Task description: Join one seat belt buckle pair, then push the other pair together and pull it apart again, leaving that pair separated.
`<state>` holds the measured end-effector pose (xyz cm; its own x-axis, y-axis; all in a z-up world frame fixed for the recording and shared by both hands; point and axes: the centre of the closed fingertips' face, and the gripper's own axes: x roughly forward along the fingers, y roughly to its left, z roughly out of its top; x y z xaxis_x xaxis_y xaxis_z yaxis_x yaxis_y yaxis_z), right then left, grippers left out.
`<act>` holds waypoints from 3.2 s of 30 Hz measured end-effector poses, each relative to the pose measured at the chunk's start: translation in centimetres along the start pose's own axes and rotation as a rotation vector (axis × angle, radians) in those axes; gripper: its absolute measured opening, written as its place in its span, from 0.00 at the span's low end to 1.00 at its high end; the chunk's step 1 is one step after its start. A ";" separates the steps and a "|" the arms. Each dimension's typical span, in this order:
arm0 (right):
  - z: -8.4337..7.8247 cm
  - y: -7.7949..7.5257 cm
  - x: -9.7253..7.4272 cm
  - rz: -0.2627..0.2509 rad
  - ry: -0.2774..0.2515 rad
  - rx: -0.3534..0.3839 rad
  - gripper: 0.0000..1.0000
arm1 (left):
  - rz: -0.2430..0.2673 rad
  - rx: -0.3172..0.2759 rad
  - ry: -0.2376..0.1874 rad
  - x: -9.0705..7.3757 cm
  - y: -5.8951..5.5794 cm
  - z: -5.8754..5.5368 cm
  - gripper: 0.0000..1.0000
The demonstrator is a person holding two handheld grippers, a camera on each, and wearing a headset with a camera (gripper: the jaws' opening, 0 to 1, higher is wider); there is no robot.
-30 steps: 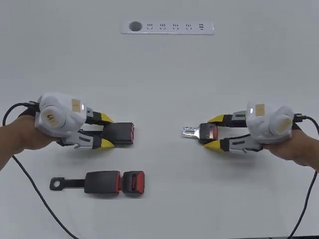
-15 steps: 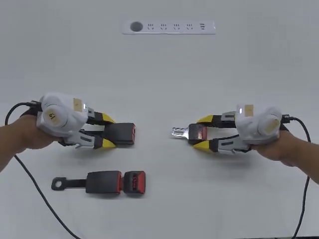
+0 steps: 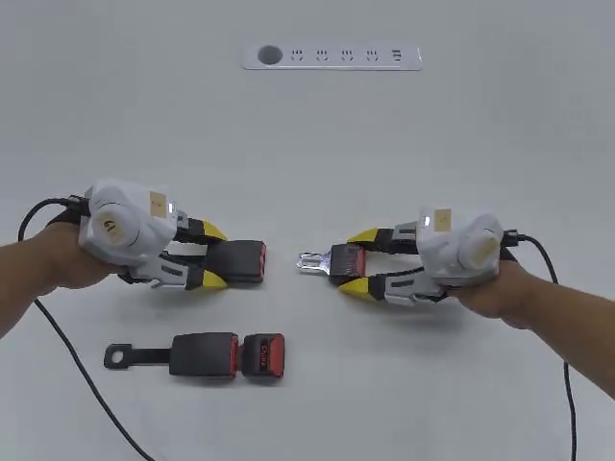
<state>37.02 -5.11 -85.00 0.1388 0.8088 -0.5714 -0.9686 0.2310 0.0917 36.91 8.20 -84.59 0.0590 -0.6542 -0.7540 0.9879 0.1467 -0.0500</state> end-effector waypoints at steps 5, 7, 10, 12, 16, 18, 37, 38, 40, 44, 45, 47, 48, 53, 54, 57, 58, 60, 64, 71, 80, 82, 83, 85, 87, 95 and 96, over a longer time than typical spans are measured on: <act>1.1 0.1 1.9 0.007 -0.011 -0.007 0.35 | -0.001 0.001 0.005 0.0 0.0 0.0 0.33; 1.6 0.3 2.6 0.006 -0.016 -0.007 0.35 | -0.002 0.005 0.009 0.0 0.0 0.0 0.33; 2.1 0.4 3.3 0.010 -0.017 -0.002 0.35 | -0.003 0.004 0.013 0.0 0.0 0.0 0.33; 2.3 0.6 3.9 0.011 -0.010 -0.021 0.35 | -0.007 0.007 0.017 0.0 0.0 0.0 0.33; 2.8 1.0 4.8 0.018 -0.007 -0.030 0.35 | -0.011 0.018 0.027 0.1 -0.1 0.0 0.33; 3.0 1.1 5.0 0.017 -0.006 -0.028 0.35 | -0.011 0.023 0.030 0.1 0.0 -0.1 0.33; 3.6 2.0 6.2 0.014 0.033 -0.037 0.35 | -0.018 0.053 0.059 0.4 -0.1 -0.1 0.33; 3.6 2.0 6.3 0.011 0.037 -0.037 0.35 | -0.017 0.052 0.062 0.4 -0.1 -0.1 0.33; 3.6 2.0 6.3 0.007 0.045 -0.033 0.35 | -0.015 0.047 0.063 0.4 -0.1 -0.2 0.33; 3.7 2.0 6.4 -0.005 0.057 -0.024 0.34 | -0.017 0.048 0.052 0.4 -0.1 -0.2 0.33; 3.7 2.0 6.4 -0.004 0.061 -0.024 0.34 | -0.017 0.049 0.051 0.4 -0.1 -0.2 0.33; 3.7 2.0 6.4 -0.004 0.072 -0.027 0.34 | -0.018 0.052 0.051 0.4 -0.1 -0.2 0.33; 3.7 2.0 6.4 -0.003 0.077 -0.030 0.34 | -0.018 0.051 0.051 0.4 -0.1 -0.2 0.33; 3.6 2.0 6.4 -0.008 0.098 -0.034 0.34 | -0.022 0.059 0.056 0.4 -0.1 -0.1 0.33; 3.6 2.0 6.4 -0.010 0.104 -0.036 0.34 | -0.025 0.063 0.059 0.4 -0.1 -0.2 0.33; 3.6 2.0 6.3 -0.011 0.121 -0.045 0.34 | -0.026 0.071 0.065 0.4 -0.1 -0.1 0.33; 3.6 2.0 6.3 -0.010 0.123 -0.045 0.35 | -0.026 0.069 0.063 0.4 -0.1 -0.1 0.33; 3.6 2.0 6.3 -0.010 0.126 -0.048 0.35 | -0.026 0.073 0.065 0.4 -0.1 -0.1 0.33; 3.6 1.9 6.3 -0.014 0.135 -0.052 0.35 | -0.027 0.078 0.070 0.4 -0.2 -0.1 0.33; 3.6 1.9 6.3 -0.023 0.151 -0.060 0.35 | -0.031 0.089 0.069 0.3 -0.2 -0.1 0.33; 3.6 1.8 6.3 -0.023 0.169 -0.065 0.35 | -0.034 0.089 0.067 0.3 -0.2 0.0 0.33; 3.6 1.8 6.3 -0.025 0.172 -0.064 0.35 | -0.034 0.089 0.068 0.3 -0.2 0.0 0.33; 3.6 1.8 6.2 -0.025 0.173 -0.063 0.35 | -0.034 0.090 0.069 0.3 -0.2 0.0 0.33; 3.6 1.9 6.2 -0.026 0.175 -0.060 0.35 | -0.033 0.085 0.068 0.3 -0.2 0.0 0.33; 3.6 1.9 6.2 -0.024 0.181 -0.063 0.35 | -0.033 0.085 0.066 0.3 -0.2 0.0 0.33; 3.5 1.8 6.2 -0.025 0.182 -0.063 0.35 | -0.033 0.084 0.066 0.3 -0.2 0.0 0.33; 3.5 1.8 6.2 -0.025 0.182 -0.063 0.35 | -0.033 0.084 0.066 0.3 -0.2 0.0 0.33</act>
<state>36.84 2.26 -85.53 0.1287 0.6907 -0.7116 -0.9772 0.2104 0.0275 36.68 7.98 -84.83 0.0193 -0.6070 -0.7944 0.9978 0.0616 -0.0228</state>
